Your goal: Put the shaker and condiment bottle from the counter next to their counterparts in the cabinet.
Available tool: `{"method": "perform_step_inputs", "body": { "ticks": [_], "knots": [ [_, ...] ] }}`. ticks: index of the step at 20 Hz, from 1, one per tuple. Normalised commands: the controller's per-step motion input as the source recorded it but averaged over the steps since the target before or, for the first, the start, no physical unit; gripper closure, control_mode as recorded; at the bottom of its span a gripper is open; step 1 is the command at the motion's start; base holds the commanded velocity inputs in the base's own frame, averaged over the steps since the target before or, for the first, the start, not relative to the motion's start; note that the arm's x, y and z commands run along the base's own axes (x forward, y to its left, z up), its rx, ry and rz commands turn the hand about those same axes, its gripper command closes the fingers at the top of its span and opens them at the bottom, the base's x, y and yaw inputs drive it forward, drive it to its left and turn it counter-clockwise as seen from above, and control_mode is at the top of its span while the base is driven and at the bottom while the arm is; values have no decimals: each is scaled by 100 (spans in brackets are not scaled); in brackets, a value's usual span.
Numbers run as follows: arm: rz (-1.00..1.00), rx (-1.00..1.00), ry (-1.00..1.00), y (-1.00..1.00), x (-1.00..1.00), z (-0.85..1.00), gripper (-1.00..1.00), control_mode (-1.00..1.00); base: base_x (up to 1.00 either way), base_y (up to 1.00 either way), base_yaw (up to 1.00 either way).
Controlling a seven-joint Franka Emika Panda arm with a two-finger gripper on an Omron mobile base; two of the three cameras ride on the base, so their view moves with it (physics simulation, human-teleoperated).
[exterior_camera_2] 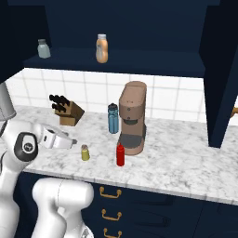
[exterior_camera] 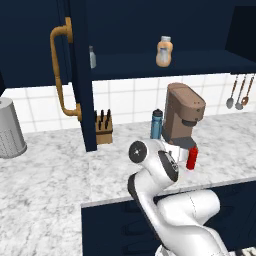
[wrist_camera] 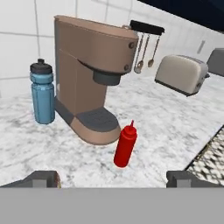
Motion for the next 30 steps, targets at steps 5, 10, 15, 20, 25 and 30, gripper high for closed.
{"method": "perform_step_inputs", "body": {
  "ticks": [5,10,15,20,25,30],
  "knots": [
    [-22,-11,-13,3,-8,-42,-100,-100,0,0,0],
    [-17,-9,-21,10,1,-17,-100,-100,0,0,0],
    [-11,-3,-5,3,0,-6,-100,-100,0,0,0],
    [0,0,-1,14,18,-2,-100,-100,0,0,0],
    [0,-5,0,0,30,-51,-100,-100,0,0,0],
    [0,0,0,-3,12,-43,-100,-100,0,0,0]
  ]
}}
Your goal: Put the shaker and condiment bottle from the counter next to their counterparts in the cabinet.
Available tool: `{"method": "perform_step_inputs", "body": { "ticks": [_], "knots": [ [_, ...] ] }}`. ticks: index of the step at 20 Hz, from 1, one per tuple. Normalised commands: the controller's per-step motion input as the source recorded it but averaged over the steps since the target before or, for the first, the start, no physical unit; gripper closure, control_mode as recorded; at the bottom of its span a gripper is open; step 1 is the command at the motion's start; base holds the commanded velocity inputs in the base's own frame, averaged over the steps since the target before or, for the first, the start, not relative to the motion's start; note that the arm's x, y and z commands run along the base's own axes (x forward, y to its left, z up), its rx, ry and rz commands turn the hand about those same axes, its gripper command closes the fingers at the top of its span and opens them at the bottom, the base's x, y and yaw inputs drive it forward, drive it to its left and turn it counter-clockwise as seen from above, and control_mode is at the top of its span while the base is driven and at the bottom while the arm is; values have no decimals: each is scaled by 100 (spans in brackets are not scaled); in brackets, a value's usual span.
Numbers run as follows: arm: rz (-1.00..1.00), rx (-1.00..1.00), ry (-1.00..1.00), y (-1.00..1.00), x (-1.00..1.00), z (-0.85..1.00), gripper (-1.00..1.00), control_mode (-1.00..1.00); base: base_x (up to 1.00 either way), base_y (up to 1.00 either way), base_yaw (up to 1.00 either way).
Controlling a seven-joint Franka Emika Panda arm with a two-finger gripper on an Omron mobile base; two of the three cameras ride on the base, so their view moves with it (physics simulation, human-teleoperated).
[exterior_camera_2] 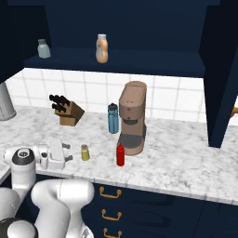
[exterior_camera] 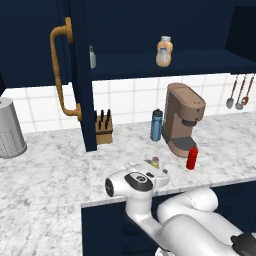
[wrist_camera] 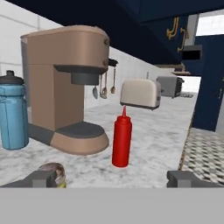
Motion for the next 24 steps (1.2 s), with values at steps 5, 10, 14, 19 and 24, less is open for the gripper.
{"method": "perform_step_inputs", "body": {
  "ticks": [5,10,14,19,24],
  "knots": [
    [0,0,0,-14,28,-6,-100,-100,0,0,0],
    [0,0,0,-29,21,-14,-100,-100,0,0,0],
    [0,0,0,-22,16,-31,-100,-100,0,0,0],
    [0,0,0,-9,30,-28,-100,-100,0,0,0],
    [0,0,0,-10,29,-27,-100,-100,0,0,0]
  ]
}}
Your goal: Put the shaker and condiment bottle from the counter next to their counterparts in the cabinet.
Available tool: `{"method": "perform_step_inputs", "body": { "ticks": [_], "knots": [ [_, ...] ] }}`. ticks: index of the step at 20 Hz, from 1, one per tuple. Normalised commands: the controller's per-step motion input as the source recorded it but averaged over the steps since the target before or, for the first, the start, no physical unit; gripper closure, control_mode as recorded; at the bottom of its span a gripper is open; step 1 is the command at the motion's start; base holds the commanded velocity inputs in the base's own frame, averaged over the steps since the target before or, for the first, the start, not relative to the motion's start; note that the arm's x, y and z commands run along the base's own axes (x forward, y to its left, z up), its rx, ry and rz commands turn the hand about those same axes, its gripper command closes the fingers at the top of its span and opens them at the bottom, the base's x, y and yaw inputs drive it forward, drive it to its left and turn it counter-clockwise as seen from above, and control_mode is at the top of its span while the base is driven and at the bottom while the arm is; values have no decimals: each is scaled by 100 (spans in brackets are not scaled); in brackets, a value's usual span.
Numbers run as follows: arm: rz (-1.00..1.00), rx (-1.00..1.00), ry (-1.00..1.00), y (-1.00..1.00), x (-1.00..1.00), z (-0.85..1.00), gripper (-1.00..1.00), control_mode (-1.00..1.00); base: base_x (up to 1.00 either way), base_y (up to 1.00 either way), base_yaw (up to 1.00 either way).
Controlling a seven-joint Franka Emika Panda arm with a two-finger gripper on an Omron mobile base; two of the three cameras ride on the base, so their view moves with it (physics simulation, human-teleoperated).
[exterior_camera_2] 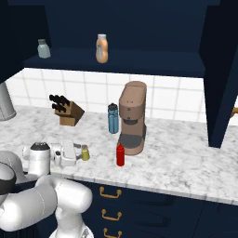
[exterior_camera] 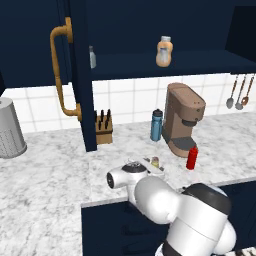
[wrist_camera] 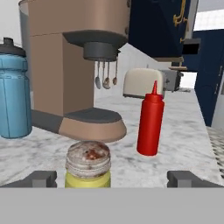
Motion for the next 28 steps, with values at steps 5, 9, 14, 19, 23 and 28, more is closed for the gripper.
{"method": "perform_step_inputs", "body": {
  "ticks": [5,9,14,19,23,28],
  "knots": [
    [0,0,1,-3,35,-36,-100,-100,0,0,0],
    [0,0,4,0,44,-34,-100,-100,0,0,0],
    [0,0,3,-4,27,-29,100,-100,0,0,0],
    [3,0,0,0,0,23,100,-100,0,0,0],
    [27,1,-6,0,-10,97,100,-100,0,0,0],
    [32,12,0,-14,-7,98,100,-100,0,0,0]
  ]
}}
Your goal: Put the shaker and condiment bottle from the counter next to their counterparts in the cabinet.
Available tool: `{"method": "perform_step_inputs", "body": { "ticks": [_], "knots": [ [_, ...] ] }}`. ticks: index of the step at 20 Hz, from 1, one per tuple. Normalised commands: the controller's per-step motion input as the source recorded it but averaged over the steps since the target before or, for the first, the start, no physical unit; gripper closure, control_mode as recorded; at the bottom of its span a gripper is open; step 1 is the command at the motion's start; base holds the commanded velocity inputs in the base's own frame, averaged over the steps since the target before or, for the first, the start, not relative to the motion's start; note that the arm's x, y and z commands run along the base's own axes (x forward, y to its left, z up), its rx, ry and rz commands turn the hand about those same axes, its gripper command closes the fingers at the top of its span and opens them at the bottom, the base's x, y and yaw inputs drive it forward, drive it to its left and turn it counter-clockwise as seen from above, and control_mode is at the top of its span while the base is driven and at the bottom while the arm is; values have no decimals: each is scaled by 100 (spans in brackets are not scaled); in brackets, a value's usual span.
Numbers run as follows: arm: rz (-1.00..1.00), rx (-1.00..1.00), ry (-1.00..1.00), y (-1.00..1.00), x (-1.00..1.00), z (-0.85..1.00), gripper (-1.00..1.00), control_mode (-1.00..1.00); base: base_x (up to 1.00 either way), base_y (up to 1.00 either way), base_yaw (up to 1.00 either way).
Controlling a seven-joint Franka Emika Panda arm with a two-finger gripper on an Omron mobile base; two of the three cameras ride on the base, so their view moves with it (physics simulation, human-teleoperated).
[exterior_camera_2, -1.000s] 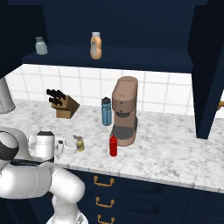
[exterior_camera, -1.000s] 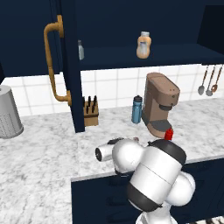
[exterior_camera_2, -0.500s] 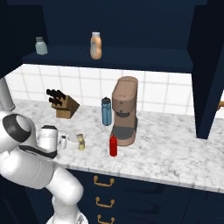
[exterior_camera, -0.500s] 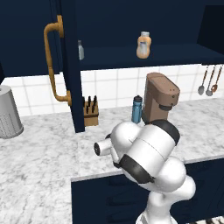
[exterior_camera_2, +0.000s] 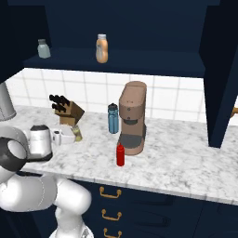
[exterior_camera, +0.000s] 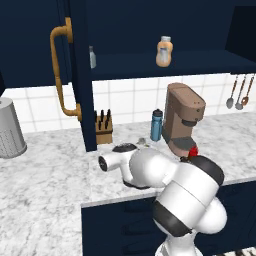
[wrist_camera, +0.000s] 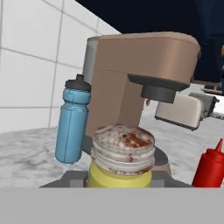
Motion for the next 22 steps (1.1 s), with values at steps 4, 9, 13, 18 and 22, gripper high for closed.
{"method": "perform_step_inputs", "body": {
  "ticks": [4,9,13,18,22],
  "knots": [
    [35,22,4,-31,1,98,100,-100,0,0,0],
    [56,16,8,0,9,84,100,-100,0,0,0],
    [48,8,2,0,0,100,100,-100,0,0,0],
    [37,10,0,1,-2,100,100,-100,0,0,0],
    [30,3,0,3,0,100,100,-100,0,0,0]
  ]
}}
